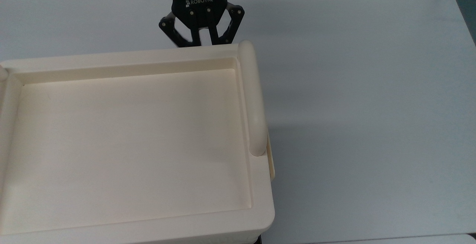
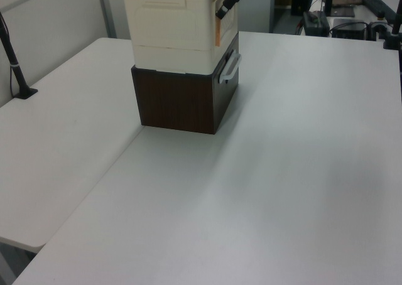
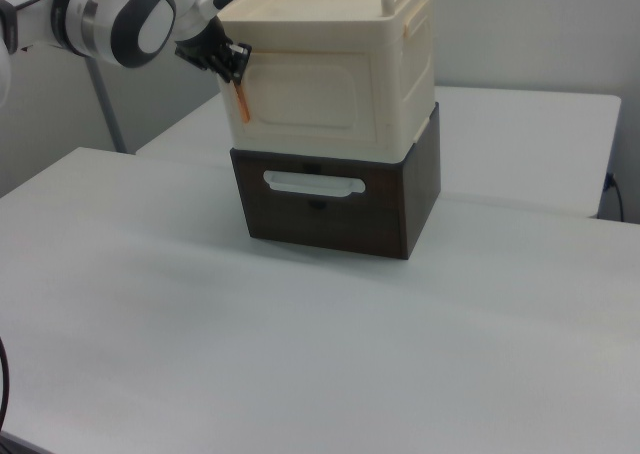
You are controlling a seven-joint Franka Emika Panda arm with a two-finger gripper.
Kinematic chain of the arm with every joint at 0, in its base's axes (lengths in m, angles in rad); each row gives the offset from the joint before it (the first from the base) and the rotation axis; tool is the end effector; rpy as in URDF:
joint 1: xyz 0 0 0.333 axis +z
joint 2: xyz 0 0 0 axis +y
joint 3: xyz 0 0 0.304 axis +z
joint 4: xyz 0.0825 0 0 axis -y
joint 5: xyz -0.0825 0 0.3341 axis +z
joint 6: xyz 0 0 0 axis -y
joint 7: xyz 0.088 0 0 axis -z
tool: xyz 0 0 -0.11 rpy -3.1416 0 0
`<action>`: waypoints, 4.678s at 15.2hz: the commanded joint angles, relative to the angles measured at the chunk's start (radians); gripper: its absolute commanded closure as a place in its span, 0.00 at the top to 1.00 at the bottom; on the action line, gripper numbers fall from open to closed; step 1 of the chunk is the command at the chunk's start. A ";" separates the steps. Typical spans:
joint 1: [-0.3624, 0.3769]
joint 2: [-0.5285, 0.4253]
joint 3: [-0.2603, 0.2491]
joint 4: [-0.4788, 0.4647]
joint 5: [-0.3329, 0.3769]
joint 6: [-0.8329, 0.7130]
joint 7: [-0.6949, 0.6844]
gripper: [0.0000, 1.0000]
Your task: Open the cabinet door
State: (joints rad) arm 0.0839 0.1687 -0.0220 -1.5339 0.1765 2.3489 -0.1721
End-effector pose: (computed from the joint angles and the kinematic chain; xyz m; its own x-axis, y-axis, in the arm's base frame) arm 0.6095 0.0420 0.6222 0.7844 0.0984 0.6124 0.1751 -0.9823 -0.0665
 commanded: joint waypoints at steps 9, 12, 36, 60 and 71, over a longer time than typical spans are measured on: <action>-0.117 -0.092 -0.004 -0.069 -0.040 -0.313 -0.073 0.03; -0.167 -0.127 -0.006 -0.101 -0.043 -0.351 -0.111 0.08; -0.443 -0.219 -0.173 -0.052 -0.120 -0.508 -0.231 1.00; 0.089 -0.189 -0.170 -0.042 -0.164 -0.734 0.054 1.00; -0.046 -0.178 -0.026 -0.032 -0.204 -0.737 0.033 1.00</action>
State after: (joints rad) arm 0.0507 -0.0031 -0.0699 -1.5693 -0.0113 1.6209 -0.1284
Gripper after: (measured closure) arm 0.000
